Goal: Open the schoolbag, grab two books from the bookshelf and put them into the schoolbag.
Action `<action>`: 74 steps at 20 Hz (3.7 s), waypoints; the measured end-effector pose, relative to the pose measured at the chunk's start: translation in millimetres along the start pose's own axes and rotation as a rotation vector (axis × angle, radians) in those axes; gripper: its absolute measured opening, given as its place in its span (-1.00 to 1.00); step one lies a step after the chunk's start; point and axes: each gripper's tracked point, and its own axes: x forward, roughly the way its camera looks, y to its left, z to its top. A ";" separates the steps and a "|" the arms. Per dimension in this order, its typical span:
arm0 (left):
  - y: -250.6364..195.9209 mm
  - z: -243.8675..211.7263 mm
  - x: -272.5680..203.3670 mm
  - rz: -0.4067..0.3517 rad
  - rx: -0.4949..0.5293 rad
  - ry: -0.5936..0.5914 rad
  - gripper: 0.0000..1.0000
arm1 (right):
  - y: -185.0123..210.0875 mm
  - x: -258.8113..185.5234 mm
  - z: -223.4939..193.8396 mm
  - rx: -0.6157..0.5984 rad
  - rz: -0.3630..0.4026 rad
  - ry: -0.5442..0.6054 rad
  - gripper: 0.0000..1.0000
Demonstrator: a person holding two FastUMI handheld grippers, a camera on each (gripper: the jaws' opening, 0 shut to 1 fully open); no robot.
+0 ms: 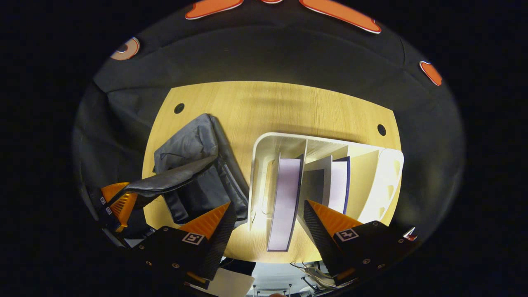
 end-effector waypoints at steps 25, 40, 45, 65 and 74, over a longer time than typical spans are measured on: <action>-3.0 -6.0 -2.8 -0.060 0.049 -0.005 -0.99 | -3.4 -39.4 -0.9 0.156 -0.072 -0.025 -0.29; -5.0 -6.6 -1.7 -0.095 0.053 -0.044 -0.99 | 44.9 -163.9 -69.8 0.609 0.235 -0.450 -0.32; -0.9 1.3 -6.4 -0.071 0.075 -0.060 -0.99 | 74.5 -119.7 -112.5 0.861 0.495 -0.524 -0.34; -15.7 14.8 -26.0 -0.047 0.148 -0.072 -0.99 | 189.3 87.9 -61.8 1.172 0.779 -0.496 -0.34; -31.8 11.5 -27.0 -0.056 0.167 -0.073 -0.99 | 206.2 111.6 -29.8 1.214 0.710 -0.538 -0.34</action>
